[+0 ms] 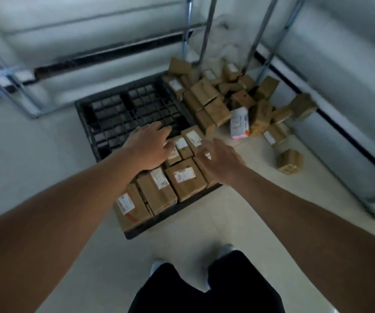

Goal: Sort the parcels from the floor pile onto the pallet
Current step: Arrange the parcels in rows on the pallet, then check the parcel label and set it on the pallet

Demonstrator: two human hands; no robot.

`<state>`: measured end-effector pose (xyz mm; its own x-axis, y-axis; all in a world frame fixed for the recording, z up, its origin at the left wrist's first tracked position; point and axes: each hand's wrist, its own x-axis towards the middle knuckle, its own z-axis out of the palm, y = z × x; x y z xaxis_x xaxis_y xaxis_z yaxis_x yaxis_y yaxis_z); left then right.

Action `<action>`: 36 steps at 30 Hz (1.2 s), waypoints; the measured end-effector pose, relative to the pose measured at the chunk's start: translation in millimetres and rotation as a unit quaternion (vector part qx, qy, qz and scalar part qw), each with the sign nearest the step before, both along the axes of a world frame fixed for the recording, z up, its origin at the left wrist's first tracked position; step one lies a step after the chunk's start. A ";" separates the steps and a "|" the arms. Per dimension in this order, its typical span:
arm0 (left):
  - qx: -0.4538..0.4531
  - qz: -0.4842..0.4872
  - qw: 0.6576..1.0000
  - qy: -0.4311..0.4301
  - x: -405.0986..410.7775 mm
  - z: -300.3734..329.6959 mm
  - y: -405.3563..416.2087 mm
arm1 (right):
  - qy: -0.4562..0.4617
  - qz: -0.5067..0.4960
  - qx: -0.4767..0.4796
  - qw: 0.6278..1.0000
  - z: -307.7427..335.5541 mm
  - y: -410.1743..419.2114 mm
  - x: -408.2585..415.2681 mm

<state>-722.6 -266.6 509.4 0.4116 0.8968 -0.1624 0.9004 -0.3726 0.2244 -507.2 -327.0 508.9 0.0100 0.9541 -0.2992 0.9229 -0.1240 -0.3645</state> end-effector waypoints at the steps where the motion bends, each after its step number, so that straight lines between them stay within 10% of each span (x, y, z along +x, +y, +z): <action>1: 0.015 -0.014 1.000 0.003 13.0 20.5 -0.7 | -0.009 -0.001 0.017 1.000 19.6 -6.9 14.0; 22: 0.054 -0.146 0.988 -0.006 452.8 180.4 -76.5 | -0.071 -0.118 0.084 0.987 177.0 -141.9 447.5; 36: -0.013 -0.230 0.972 0.038 660.9 134.8 87.5 | -0.092 -0.174 -0.003 0.980 129.9 -17.6 637.7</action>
